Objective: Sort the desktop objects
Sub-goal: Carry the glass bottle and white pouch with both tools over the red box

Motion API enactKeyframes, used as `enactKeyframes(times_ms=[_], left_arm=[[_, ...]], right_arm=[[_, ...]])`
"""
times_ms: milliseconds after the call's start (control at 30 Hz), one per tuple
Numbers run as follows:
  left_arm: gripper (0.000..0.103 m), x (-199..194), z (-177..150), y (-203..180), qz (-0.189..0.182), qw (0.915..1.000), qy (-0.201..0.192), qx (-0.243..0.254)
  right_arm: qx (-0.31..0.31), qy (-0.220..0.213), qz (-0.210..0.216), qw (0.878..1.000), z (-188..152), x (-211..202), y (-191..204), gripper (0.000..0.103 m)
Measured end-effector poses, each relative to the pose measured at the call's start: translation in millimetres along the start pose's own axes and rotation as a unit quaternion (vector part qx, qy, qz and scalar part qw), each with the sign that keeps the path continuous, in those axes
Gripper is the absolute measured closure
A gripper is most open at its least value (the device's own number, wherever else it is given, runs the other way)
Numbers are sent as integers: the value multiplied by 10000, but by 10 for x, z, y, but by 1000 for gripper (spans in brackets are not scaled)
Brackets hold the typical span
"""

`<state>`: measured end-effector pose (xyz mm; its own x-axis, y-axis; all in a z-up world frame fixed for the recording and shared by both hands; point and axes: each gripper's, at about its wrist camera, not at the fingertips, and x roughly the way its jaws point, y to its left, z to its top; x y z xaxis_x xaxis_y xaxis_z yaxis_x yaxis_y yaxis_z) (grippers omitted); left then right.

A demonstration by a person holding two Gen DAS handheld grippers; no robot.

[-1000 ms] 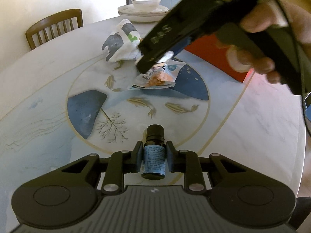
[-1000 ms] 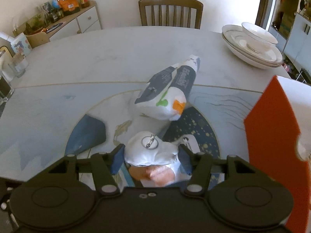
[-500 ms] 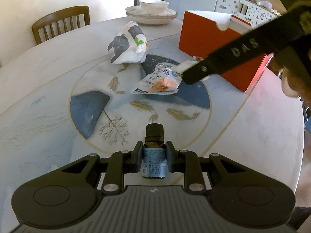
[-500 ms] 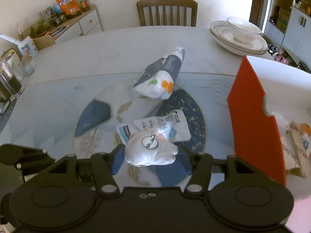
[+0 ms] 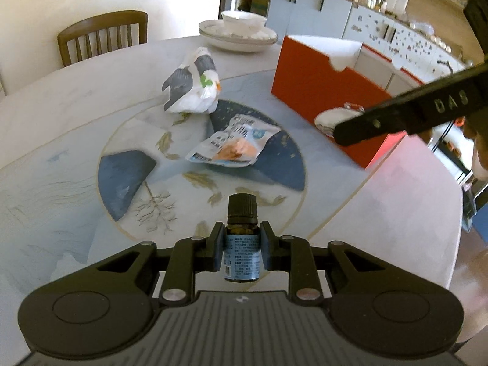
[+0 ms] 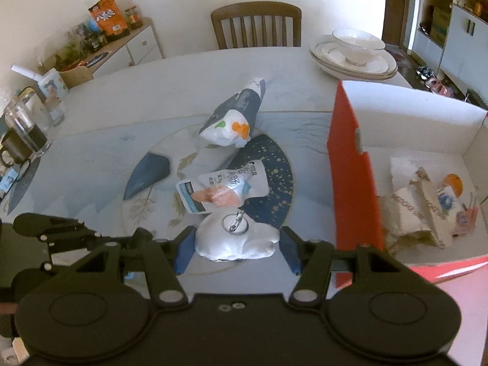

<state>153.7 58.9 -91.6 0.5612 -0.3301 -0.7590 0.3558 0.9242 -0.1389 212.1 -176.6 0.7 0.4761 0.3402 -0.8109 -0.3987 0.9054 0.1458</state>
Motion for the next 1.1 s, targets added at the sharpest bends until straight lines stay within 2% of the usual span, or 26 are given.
enactKeyframes(times_ms=[233,367,667,1100], left_arm=[[80,-108,223,-244,-186,9996,-165,-104],[80,-121,404,-367,-428,9984,-196,-301],[80,-121,855,-822,-537,9974,-467,79],[80,198,1455,-1537,-557,9946,-586,645]], right_arm=[[-120,-50,40,9999,-26,-278,-169,45],[-107,-147,66,9998,-27,-428,-318,45],[-27,-364,-7,9993,2,-677,-765,45],[98,-598,-256,9978,53,-809,-1531,45]])
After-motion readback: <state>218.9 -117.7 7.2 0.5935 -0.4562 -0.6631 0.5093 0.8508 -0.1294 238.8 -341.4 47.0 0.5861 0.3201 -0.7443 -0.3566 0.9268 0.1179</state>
